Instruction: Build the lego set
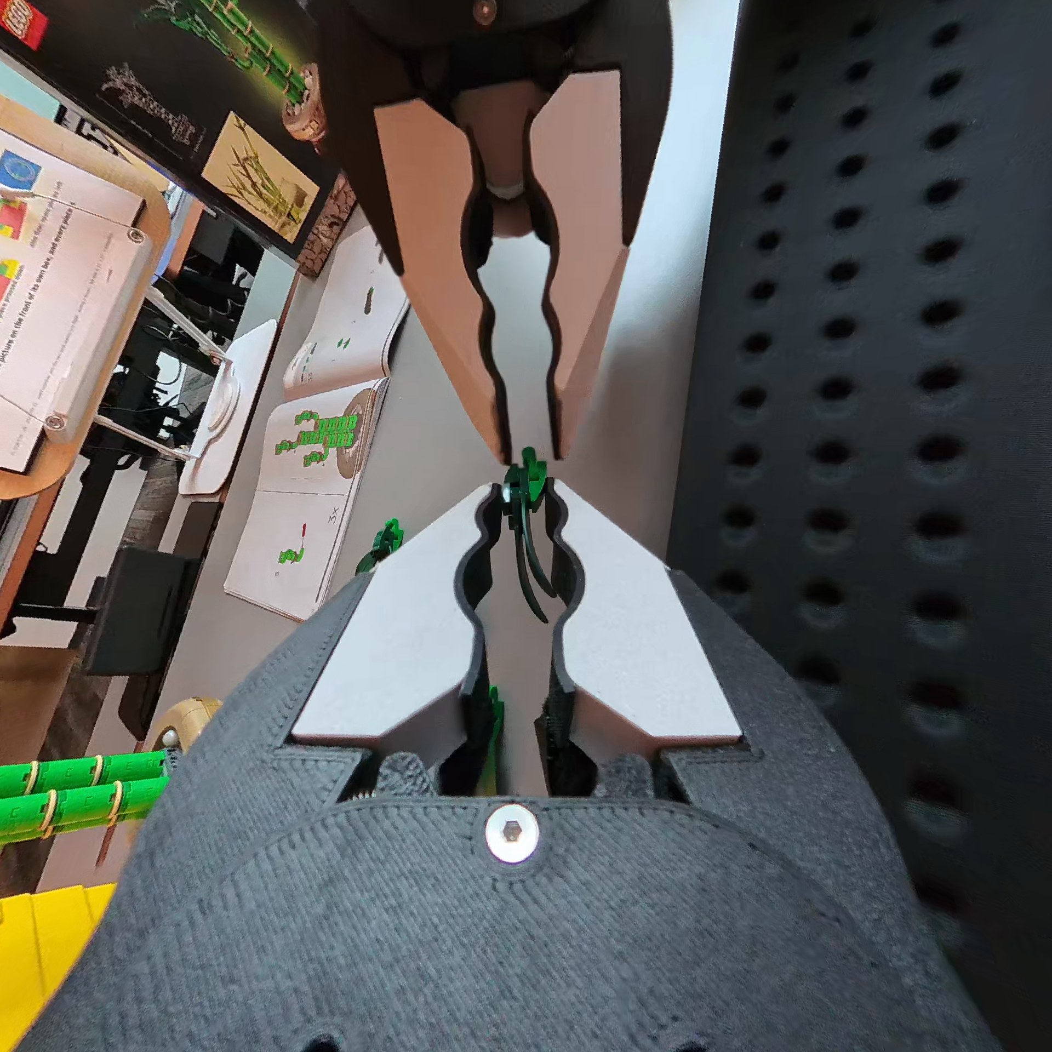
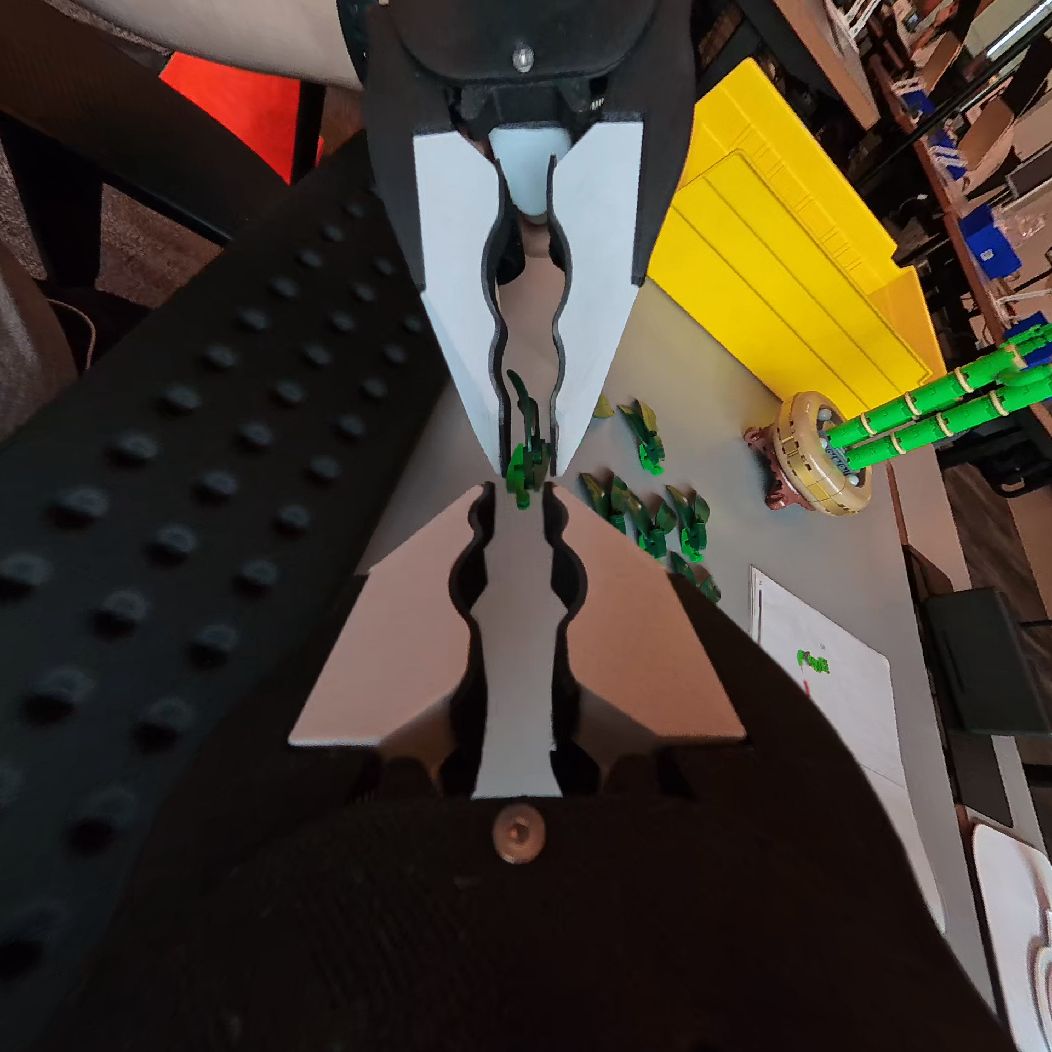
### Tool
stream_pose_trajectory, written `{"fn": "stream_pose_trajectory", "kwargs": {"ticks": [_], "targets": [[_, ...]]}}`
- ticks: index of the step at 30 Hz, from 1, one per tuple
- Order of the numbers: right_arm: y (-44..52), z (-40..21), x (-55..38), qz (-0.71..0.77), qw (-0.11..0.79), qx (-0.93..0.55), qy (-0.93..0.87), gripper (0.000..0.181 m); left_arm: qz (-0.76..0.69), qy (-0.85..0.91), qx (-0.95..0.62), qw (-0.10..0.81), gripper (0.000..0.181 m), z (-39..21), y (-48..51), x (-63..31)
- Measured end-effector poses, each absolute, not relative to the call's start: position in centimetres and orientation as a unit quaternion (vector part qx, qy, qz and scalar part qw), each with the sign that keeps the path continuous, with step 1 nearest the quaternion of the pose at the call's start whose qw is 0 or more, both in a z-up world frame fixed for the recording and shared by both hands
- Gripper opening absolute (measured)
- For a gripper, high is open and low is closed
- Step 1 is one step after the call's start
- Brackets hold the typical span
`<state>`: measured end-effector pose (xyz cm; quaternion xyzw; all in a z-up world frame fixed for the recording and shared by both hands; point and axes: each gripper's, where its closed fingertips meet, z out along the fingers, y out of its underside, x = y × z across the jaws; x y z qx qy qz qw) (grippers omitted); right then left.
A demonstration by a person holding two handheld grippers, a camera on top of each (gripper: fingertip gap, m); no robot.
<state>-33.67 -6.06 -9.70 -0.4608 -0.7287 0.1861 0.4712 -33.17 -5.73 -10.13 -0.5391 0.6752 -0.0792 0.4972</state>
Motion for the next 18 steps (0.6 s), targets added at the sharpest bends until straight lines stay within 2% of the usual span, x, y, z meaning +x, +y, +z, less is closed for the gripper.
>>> {"fn": "stream_pose_trajectory", "kwargs": {"ticks": [1,6,18], "targets": [[-6.03,-9.5,-33.76,0.184,0.478,-0.458,-0.727,0.018,-0.078,0.675,-0.54,0.497,0.013,-10.11,-5.7,-33.19],[-6.29,-9.17,-34.03,0.168,0.493,-0.437,-0.733,0.011,-0.086,0.675,-0.54,0.496,0.013,-9.91,-5.9,-33.01],[-6.69,-9.05,-33.63,0.169,0.487,-0.428,-0.742,0.011,-0.113,0.676,-0.533,0.497,0.012,-9.39,-6.58,-32.55]]}}
